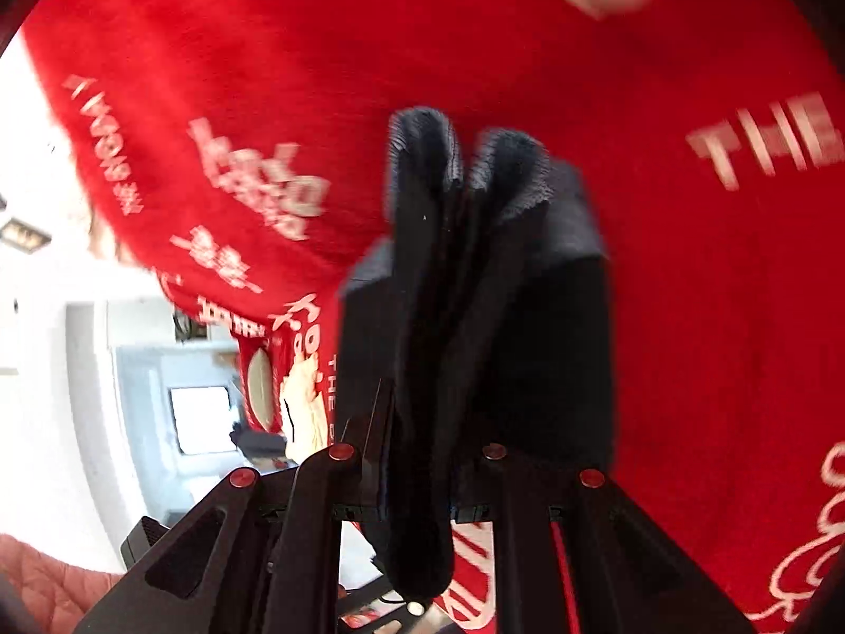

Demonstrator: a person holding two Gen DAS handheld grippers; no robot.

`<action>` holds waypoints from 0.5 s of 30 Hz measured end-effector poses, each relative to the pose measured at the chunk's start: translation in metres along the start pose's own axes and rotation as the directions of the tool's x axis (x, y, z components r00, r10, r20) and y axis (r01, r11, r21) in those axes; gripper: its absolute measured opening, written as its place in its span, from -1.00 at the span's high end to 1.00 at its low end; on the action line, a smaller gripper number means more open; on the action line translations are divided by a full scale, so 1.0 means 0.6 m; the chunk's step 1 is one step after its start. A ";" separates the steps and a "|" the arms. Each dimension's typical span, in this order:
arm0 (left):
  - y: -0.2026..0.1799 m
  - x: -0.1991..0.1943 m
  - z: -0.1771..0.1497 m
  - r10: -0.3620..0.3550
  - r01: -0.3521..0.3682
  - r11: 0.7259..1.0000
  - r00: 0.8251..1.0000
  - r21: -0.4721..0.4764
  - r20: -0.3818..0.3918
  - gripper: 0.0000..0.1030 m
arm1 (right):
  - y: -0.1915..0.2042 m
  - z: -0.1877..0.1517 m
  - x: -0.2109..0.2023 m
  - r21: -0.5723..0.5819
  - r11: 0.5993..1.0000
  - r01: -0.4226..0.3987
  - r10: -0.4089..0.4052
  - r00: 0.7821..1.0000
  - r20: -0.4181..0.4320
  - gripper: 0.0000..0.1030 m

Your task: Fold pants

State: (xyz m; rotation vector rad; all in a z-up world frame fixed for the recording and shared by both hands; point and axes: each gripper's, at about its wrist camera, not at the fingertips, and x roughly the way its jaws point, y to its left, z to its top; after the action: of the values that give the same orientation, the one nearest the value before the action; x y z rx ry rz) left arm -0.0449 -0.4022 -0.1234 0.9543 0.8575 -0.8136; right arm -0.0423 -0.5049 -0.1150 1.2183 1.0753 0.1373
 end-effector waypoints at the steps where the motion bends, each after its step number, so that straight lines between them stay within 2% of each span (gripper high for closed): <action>1: -0.006 0.005 -0.008 0.005 -0.005 1.000 1.000 0.013 -0.006 0.31 | -0.013 -0.005 0.004 0.017 1.000 -0.011 0.011 1.000 0.002 0.68; 4: -0.005 0.008 -0.027 -0.006 0.006 1.000 0.999 0.015 -0.032 -0.02 | -0.040 -0.020 0.018 0.052 0.998 -0.022 0.022 1.000 0.006 0.68; 8: 0.023 -0.008 -0.043 -0.045 0.044 0.999 0.998 -0.024 -0.043 -0.03 | -0.045 -0.024 0.014 0.047 0.999 -0.005 0.004 1.000 0.017 0.65; 9: 0.036 -0.014 -0.045 -0.069 0.067 0.997 0.997 -0.045 -0.044 -0.04 | -0.036 -0.025 0.015 0.027 0.999 0.023 -0.023 1.000 0.015 0.61; 11: 0.063 -0.028 -0.051 -0.088 0.085 0.992 0.996 -0.090 -0.033 -0.42 | -0.015 -0.027 0.015 -0.013 0.995 0.104 -0.104 0.995 0.008 0.50; 13: 0.096 -0.052 -0.051 -0.088 0.088 0.985 0.996 -0.150 0.007 -0.44 | 0.010 -0.030 0.010 -0.042 0.976 0.213 -0.213 0.977 0.007 0.35; 15: 0.139 -0.067 -0.051 -0.088 0.091 0.971 0.996 -0.219 0.021 -0.44 | 0.033 -0.035 0.001 -0.070 0.939 0.337 -0.335 0.942 0.033 0.20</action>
State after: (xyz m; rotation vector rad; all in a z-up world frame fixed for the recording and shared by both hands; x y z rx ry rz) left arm 0.0029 -0.3366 -0.0696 0.7195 0.9650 -0.7817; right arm -0.0486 -0.4824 -0.0983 0.9505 1.2337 -0.0983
